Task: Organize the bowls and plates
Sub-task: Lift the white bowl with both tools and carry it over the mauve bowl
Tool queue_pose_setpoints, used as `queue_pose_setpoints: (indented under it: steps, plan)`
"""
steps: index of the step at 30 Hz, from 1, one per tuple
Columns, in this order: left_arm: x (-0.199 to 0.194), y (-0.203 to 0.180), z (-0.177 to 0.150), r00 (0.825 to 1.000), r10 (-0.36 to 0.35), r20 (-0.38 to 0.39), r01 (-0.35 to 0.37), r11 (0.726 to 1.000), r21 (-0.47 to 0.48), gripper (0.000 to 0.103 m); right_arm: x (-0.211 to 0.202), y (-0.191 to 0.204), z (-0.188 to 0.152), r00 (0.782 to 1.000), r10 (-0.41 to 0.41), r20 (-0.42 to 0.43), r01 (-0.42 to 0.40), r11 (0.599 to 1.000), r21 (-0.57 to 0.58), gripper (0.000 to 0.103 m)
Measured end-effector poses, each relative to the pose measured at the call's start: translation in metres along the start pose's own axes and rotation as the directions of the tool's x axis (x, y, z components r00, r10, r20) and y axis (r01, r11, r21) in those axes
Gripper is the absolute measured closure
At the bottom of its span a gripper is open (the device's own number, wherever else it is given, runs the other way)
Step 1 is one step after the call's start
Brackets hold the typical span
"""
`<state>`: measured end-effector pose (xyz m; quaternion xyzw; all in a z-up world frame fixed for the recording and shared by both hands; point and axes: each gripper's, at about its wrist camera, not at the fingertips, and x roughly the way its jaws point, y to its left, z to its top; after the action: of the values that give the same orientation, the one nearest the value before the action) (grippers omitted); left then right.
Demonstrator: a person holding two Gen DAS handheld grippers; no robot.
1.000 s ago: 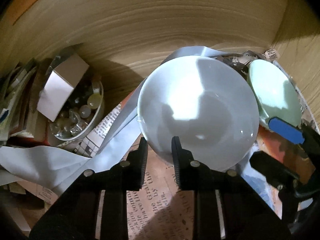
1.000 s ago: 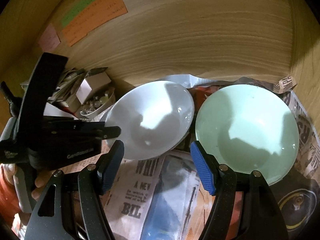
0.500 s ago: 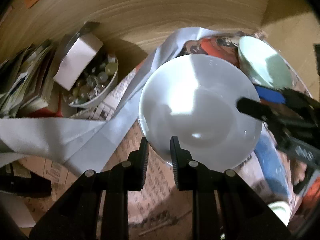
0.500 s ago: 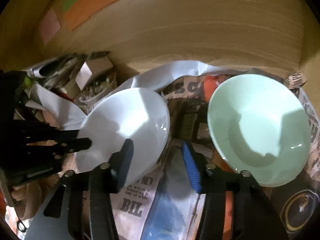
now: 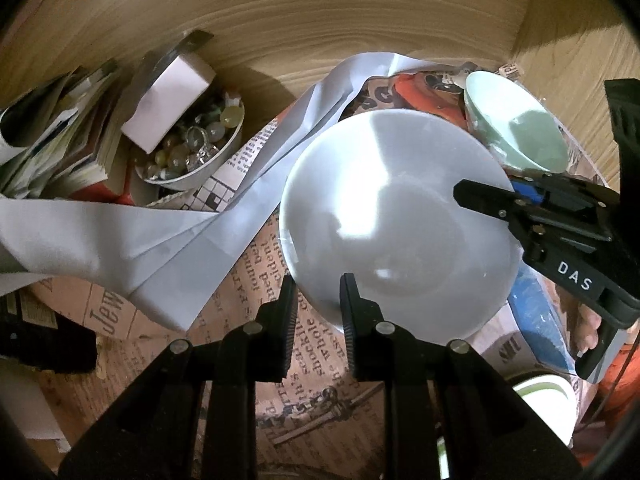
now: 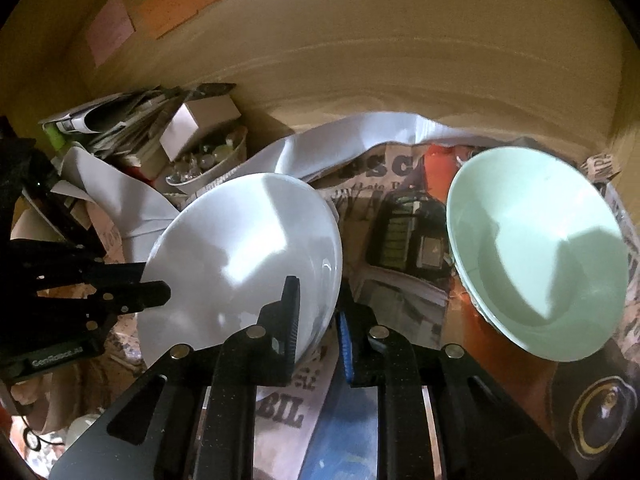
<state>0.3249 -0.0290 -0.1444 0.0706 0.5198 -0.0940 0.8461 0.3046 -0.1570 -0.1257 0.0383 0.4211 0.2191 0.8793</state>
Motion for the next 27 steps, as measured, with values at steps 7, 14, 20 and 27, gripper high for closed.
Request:
queue_pose_setpoints:
  steps: [7,14,20,27]
  plan:
    - [-0.023,0.007,-0.007,0.998,-0.004,0.063,0.006,0.999,-0.034,0.082,-0.022,0.015,0.002,0.999,-0.006,0.052,0.007,0.999,-0.032,0.089]
    - [-0.056,0.012,-0.02,0.989,0.01,0.146,-0.002,0.999,-0.055,0.082,-0.048,0.034,0.005,0.994,-0.002,0.106,0.008,0.999,-0.053,0.089]
    - [-0.081,0.007,-0.036,0.979,0.027,0.203,-0.014,0.997,-0.07,0.082,-0.066,0.051,0.001,0.99,0.007,0.138,0.003,0.998,-0.068,0.089]
    - [-0.106,0.011,-0.063,0.968,0.039,0.248,-0.016,0.995,-0.094,0.082,-0.08,0.073,-0.008,0.987,0.023,0.159,-0.009,0.996,-0.088,0.089]
